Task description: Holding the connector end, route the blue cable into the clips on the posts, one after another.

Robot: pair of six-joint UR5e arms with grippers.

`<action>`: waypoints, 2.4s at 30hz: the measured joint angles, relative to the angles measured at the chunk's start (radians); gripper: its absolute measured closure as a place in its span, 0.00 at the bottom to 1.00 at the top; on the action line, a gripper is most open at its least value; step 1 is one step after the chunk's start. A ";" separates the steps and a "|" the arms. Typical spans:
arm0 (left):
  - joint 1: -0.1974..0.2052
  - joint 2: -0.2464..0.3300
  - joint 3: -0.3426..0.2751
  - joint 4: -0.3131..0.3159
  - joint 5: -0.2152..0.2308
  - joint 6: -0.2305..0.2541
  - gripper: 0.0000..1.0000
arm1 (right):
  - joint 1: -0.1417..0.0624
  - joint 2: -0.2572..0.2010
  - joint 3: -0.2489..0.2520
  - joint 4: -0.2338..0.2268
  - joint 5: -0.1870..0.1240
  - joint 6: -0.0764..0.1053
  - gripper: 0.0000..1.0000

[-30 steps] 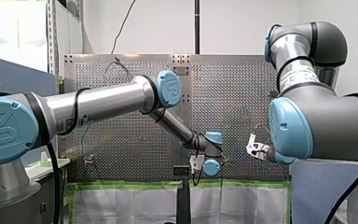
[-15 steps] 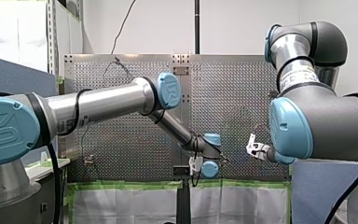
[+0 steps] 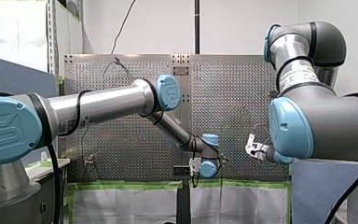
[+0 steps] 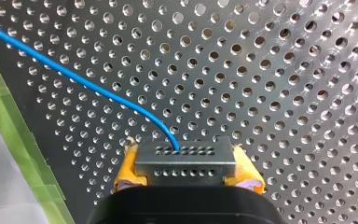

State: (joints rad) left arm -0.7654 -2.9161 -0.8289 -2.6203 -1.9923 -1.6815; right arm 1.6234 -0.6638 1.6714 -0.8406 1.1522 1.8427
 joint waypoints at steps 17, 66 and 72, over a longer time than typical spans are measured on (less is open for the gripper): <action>0.021 0.000 0.028 0.000 0.011 -0.023 1.00 | 0.001 0.000 -0.003 0.000 0.066 0.000 1.00; -0.052 0.000 0.028 -0.045 0.016 0.075 1.00 | 0.021 0.003 -0.025 -0.064 0.134 0.009 1.00; -0.065 0.000 0.028 -0.064 0.023 0.077 1.00 | 0.021 0.003 -0.025 -0.058 0.133 0.009 1.00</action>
State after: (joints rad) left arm -0.8304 -2.9159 -0.8005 -2.6845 -1.9692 -1.6046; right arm 1.6443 -0.6606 1.6459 -0.8986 1.2857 1.8519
